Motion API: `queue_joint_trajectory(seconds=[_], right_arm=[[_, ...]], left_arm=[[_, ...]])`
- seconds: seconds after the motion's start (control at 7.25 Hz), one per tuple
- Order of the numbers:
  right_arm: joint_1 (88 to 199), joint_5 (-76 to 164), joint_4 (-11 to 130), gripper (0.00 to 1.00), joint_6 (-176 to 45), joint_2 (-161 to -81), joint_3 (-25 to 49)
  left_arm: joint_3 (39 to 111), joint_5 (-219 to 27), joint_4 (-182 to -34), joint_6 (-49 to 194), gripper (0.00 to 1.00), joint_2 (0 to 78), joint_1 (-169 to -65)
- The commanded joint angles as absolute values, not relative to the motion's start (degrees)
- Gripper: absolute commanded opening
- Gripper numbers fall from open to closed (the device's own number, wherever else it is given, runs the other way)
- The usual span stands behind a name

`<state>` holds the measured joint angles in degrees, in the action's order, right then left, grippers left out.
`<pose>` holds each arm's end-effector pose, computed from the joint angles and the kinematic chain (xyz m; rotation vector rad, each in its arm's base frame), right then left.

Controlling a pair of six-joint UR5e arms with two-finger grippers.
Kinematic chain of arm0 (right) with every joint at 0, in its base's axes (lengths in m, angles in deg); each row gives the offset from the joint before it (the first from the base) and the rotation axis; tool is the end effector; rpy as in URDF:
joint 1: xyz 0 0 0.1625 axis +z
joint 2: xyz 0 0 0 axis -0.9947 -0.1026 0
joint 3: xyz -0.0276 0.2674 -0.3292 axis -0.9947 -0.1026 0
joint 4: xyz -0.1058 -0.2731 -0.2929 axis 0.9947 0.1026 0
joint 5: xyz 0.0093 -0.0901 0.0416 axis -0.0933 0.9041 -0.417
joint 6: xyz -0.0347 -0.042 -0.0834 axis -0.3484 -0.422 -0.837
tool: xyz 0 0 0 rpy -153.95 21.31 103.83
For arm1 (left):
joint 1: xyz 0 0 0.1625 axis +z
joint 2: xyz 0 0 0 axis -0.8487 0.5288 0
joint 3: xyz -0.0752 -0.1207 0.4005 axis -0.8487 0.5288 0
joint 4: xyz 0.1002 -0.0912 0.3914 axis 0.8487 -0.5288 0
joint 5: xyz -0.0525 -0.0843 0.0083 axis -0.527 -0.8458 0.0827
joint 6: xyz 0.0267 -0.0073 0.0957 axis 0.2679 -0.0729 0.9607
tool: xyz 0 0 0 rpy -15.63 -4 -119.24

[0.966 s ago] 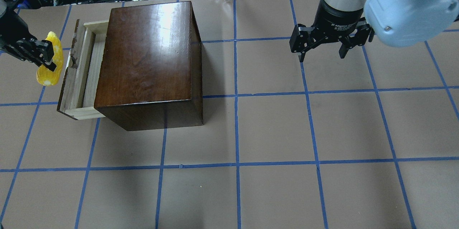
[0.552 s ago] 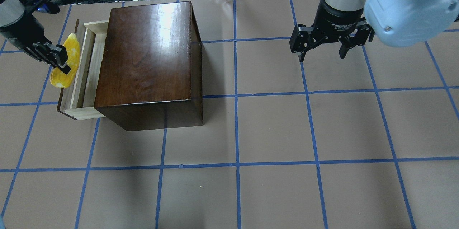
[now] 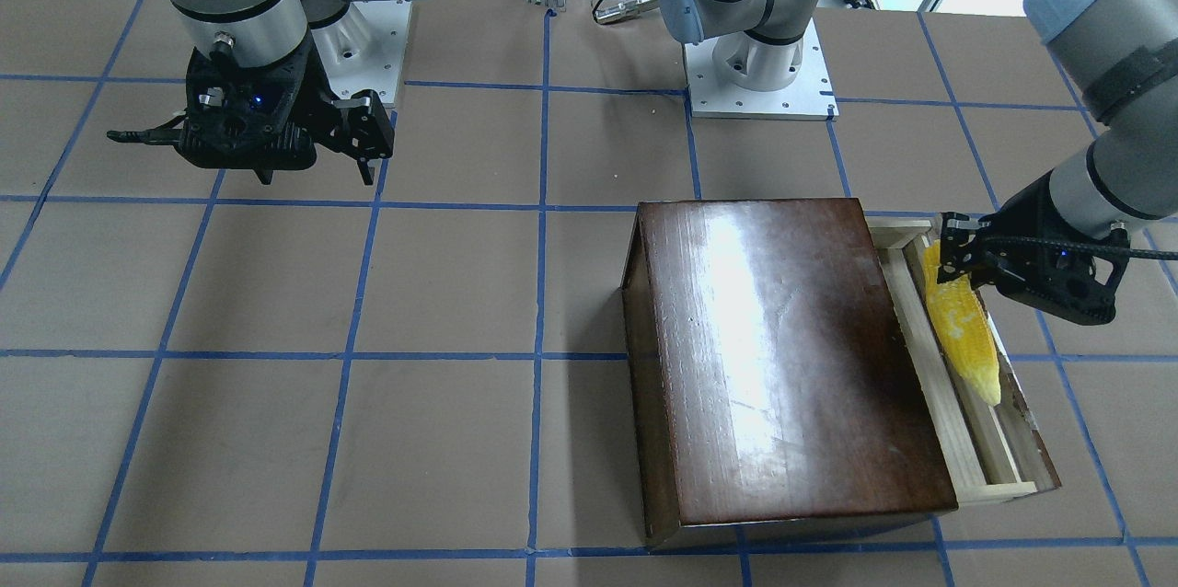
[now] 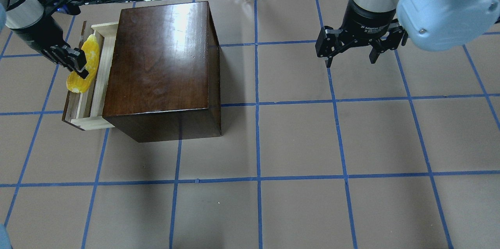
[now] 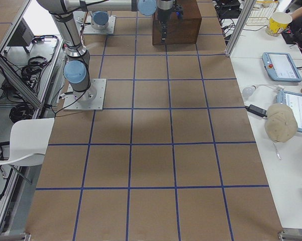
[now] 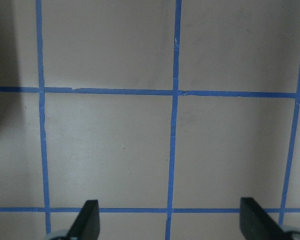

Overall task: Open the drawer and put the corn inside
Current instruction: 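Lower the corn into the drawer and open the left gripper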

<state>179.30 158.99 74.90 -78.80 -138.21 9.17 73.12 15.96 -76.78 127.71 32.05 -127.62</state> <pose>0.1754 -0.4953 0.4682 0.0550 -3.1065 -0.0153 0.0729 -0.5743 0.3879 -0.5377 -3.0389 -0.1631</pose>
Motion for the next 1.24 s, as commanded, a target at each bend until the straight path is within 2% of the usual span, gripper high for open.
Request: queue_joint_trajectory(seconds=[0.0, 0.83, 1.1], right_arm=[[179.3, 159.0, 74.9, 1.00, -78.8, -138.2, 9.2], [179.3, 159.0, 74.9, 1.00, -78.8, -138.2, 9.2], [179.3, 159.0, 74.9, 1.00, -78.8, -138.2, 9.2]], left_arm=[[73.3, 15.2, -75.7, 127.6, 1.00, 32.1, -127.6], [72.4, 15.1, -75.9, 126.7, 1.00, 31.2, -127.6], [71.7, 15.2, -76.1, 117.4, 1.00, 28.8, -127.9]])
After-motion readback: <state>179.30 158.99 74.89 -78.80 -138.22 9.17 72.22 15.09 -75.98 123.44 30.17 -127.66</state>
